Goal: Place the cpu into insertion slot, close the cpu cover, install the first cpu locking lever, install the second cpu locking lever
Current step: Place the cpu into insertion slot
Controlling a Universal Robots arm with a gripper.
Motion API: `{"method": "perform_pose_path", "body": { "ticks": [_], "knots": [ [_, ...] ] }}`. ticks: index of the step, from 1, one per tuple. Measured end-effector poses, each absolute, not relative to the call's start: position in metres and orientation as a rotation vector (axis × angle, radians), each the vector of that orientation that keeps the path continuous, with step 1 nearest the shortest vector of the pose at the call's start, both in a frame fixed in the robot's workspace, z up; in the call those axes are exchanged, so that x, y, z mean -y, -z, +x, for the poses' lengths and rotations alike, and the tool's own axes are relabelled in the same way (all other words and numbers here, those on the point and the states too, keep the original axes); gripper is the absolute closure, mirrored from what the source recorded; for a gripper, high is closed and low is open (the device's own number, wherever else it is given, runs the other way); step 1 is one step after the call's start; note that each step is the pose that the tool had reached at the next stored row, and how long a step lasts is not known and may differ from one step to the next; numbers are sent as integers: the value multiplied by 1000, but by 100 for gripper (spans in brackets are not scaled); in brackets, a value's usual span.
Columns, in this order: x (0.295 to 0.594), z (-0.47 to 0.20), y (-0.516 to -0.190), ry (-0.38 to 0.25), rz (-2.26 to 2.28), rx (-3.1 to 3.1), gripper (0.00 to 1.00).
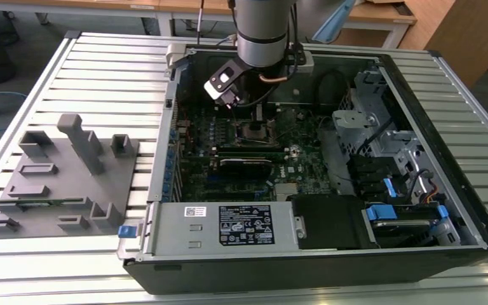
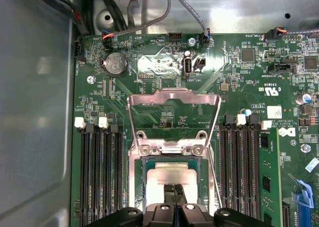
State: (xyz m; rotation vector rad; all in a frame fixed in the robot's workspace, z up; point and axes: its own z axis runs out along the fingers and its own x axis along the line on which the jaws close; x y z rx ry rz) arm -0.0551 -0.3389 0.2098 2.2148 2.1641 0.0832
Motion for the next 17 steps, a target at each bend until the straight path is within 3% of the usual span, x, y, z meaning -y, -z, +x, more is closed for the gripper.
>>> {"method": "perform_pose_path", "body": {
  "ticks": [17],
  "knots": [
    [339,-55,-200,-83,2205,-2175,89]
  ]
}}
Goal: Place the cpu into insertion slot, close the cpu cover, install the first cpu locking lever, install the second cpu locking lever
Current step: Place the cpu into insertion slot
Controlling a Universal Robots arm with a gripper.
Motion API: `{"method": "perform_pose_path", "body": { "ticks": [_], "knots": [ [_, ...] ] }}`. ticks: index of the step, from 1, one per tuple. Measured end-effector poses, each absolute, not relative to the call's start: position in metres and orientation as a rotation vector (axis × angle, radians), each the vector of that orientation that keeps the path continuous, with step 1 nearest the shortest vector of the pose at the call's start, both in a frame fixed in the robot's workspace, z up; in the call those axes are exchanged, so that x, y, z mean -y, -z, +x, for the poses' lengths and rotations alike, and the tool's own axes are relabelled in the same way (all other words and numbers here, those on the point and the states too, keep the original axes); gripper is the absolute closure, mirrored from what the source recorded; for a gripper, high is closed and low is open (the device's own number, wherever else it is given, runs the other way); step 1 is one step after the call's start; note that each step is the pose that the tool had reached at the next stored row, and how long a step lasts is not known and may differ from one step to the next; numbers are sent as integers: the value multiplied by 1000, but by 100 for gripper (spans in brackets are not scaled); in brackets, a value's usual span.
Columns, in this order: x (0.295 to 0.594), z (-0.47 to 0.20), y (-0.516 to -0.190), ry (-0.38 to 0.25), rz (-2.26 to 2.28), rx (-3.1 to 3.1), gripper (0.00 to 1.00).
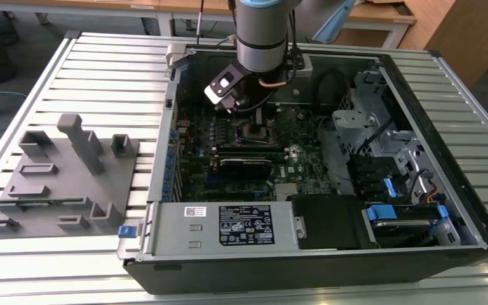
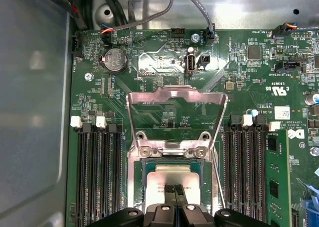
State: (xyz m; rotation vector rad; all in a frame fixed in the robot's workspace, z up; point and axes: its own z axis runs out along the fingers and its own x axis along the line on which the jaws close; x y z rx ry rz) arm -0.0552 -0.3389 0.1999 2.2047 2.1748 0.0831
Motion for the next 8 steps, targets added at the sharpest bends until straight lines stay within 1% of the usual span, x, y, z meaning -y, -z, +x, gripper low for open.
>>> {"method": "perform_pose_path", "body": {
  "ticks": [8],
  "knots": [
    [339,-55,-197,-81,2204,-2175,89]
  ]
}}
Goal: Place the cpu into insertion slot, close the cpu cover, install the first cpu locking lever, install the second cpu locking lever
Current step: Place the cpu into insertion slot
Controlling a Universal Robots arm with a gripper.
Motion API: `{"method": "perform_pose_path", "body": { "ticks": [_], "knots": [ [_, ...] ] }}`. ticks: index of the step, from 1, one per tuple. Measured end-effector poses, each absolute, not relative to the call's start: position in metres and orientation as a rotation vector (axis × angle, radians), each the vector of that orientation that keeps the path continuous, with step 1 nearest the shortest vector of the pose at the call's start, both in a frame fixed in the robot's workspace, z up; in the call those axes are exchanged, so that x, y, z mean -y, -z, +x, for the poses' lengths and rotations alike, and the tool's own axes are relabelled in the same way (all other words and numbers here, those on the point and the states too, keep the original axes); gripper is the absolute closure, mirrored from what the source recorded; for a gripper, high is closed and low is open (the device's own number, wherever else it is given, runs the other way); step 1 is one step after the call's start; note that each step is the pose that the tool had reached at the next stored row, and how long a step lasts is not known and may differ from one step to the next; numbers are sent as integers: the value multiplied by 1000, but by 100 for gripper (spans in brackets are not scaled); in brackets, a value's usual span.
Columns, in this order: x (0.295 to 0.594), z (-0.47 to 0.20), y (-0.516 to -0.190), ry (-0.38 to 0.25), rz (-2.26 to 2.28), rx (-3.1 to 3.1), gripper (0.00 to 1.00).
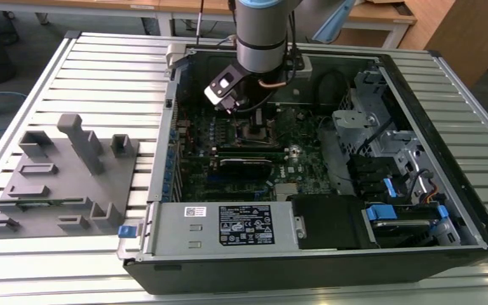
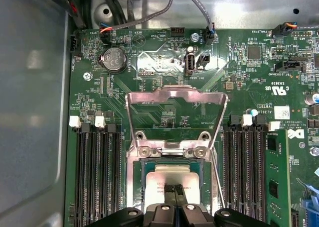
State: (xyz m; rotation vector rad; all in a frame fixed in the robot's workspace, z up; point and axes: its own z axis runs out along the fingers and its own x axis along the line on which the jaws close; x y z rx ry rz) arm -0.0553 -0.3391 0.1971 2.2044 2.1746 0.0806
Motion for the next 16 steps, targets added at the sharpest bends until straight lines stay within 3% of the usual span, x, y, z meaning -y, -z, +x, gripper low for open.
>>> {"method": "perform_pose_path", "body": {
  "ticks": [16],
  "knots": [
    [339,-55,-205,-84,2205,-2175,89]
  ]
}}
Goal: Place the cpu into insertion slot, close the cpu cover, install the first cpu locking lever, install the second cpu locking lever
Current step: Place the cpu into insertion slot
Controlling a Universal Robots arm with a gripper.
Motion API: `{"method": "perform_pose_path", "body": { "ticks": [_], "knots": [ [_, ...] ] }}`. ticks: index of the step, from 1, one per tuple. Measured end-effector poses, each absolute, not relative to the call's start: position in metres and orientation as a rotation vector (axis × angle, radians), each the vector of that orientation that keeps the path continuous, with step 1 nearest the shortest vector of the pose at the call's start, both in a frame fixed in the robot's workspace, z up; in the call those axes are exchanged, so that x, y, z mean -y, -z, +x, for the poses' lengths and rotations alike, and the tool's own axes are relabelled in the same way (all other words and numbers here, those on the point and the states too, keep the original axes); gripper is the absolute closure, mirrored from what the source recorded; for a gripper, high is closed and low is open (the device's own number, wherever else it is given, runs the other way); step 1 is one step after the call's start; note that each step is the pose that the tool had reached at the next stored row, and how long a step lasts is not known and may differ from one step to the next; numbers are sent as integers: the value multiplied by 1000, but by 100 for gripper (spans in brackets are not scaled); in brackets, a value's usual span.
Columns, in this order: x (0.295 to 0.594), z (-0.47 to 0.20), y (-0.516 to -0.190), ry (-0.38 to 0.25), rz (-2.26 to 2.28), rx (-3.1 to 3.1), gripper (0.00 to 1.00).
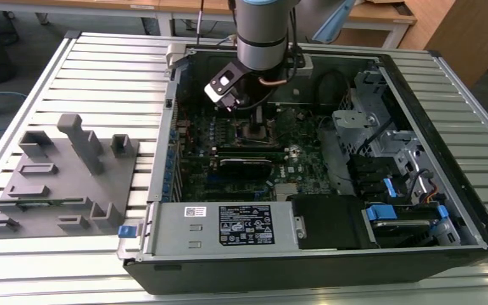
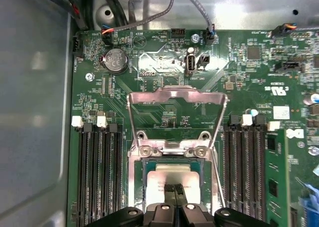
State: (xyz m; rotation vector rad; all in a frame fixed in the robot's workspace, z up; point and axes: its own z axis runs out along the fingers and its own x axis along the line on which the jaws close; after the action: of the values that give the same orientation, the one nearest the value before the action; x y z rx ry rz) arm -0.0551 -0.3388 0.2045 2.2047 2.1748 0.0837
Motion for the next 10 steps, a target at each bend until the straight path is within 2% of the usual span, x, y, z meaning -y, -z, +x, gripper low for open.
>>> {"method": "perform_pose_path", "body": {
  "ticks": [10],
  "knots": [
    [339,-55,-219,-84,2205,-2175,89]
  ]
}}
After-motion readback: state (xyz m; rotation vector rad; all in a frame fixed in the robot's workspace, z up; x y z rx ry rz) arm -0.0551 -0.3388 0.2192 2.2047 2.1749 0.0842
